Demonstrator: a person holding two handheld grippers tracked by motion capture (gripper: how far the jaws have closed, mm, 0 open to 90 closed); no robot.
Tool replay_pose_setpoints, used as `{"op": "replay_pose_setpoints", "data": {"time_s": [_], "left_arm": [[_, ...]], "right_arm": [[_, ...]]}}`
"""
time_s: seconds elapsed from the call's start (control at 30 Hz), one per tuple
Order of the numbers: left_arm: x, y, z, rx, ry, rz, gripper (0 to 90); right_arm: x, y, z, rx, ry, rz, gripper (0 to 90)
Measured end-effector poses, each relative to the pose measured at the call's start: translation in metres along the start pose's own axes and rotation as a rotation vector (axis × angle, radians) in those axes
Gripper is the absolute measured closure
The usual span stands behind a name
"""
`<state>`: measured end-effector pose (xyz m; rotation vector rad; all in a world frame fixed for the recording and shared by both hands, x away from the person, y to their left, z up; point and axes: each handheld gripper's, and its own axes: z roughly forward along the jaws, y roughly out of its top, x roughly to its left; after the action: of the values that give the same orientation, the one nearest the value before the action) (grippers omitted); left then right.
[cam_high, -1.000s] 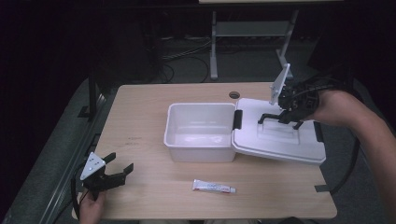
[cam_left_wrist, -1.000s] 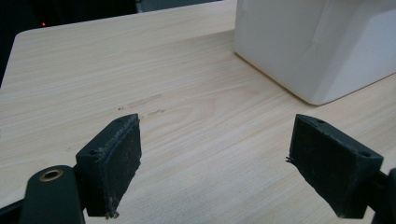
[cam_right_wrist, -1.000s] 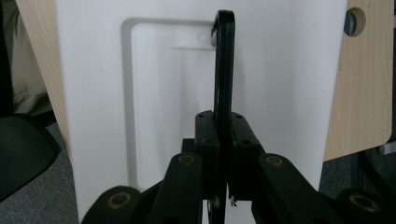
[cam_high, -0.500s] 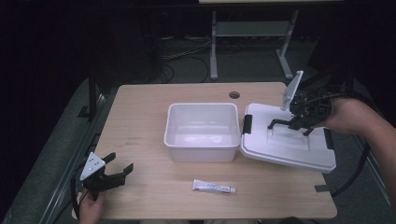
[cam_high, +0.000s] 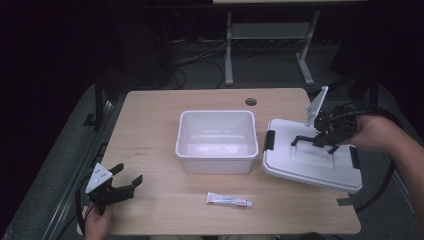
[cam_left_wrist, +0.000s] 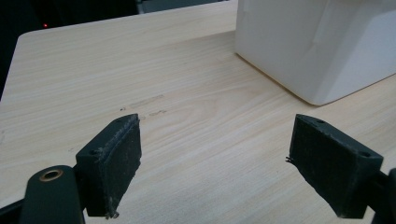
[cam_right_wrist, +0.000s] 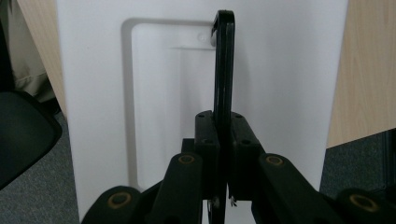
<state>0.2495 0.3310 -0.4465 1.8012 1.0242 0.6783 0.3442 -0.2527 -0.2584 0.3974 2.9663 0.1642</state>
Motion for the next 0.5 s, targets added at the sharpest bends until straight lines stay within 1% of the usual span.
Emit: {"op": "replay_pose_setpoints", "data": {"time_s": [0.03, 0.23, 0.5], "left_arm": [[0.0, 0.0, 0.0, 0.003, -0.001, 0.001, 16.3], [0.0, 0.0, 0.0, 0.001, 0.001, 0.0, 16.3], [0.001, 0.0, -0.002, 0.002, 0.001, 0.0, 16.3]], "right_arm": [[0.0, -0.002, 0.005, 0.001, 0.006, 0.004, 84.1], [0.0, -0.006, 0.015, 0.0, 0.018, 0.012, 84.1], [-0.001, -0.011, 0.038, 0.013, 0.045, 0.016, 84.0]]}}
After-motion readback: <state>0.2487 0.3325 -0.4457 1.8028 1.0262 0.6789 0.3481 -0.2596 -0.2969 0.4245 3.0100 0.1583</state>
